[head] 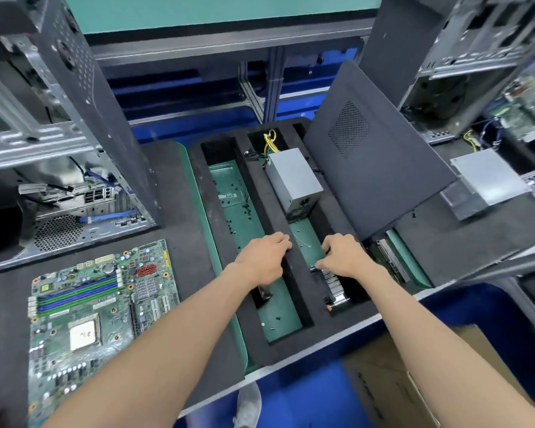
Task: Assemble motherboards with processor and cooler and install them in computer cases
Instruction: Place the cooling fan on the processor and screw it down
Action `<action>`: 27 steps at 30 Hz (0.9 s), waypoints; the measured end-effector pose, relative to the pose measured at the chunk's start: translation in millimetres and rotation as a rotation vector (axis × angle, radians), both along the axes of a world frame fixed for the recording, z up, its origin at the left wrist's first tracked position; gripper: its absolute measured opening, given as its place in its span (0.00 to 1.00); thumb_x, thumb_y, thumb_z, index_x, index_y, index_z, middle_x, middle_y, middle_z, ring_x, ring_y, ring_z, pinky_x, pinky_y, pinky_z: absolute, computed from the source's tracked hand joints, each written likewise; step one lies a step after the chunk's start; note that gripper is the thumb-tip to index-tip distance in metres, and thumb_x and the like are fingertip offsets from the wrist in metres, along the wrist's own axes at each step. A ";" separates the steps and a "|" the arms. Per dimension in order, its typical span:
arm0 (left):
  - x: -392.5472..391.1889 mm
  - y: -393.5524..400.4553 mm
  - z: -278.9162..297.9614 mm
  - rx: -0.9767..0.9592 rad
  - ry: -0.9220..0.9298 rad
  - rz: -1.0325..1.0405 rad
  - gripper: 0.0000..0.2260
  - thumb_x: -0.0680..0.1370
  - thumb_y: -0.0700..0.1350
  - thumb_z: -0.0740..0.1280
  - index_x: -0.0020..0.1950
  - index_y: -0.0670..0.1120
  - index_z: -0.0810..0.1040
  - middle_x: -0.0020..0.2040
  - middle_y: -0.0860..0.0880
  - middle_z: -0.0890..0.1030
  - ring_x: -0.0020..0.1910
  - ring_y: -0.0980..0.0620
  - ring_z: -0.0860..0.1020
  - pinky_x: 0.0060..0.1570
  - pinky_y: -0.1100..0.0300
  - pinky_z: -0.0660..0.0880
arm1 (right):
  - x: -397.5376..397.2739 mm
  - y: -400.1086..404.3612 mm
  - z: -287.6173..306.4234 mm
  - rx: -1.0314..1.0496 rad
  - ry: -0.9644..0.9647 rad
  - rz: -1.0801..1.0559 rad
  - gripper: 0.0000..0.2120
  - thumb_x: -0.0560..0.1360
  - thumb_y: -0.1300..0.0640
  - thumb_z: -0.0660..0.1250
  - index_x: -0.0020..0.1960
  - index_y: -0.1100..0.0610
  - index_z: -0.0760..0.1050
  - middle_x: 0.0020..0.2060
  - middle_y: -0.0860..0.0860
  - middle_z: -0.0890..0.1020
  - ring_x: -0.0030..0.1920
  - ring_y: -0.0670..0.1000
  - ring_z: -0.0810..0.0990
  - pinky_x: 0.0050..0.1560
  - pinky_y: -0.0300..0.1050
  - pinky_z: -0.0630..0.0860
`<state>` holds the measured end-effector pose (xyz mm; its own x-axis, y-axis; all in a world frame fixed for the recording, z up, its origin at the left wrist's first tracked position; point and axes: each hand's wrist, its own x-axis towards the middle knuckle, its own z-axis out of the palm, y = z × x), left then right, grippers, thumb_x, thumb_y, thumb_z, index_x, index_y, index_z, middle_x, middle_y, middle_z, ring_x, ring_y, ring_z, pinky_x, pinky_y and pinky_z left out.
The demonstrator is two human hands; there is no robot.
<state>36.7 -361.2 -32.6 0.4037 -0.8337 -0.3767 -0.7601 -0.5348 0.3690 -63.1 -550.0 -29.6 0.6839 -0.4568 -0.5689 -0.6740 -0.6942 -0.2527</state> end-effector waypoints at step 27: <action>-3.3 13.1 -12.1 -0.009 -0.014 -0.008 0.34 0.77 0.35 0.56 0.82 0.51 0.53 0.82 0.55 0.51 0.81 0.48 0.52 0.78 0.50 0.52 | -33.1 16.8 -14.2 0.186 0.033 -0.049 0.30 0.73 0.50 0.68 0.74 0.48 0.67 0.68 0.56 0.75 0.60 0.56 0.76 0.62 0.50 0.73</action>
<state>33.4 -348.1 -44.7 0.4025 -0.8400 -0.3639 -0.7692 -0.5259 0.3631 -96.2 -533.2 -43.7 0.6431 -0.3745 -0.6680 -0.7159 -0.6036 -0.3508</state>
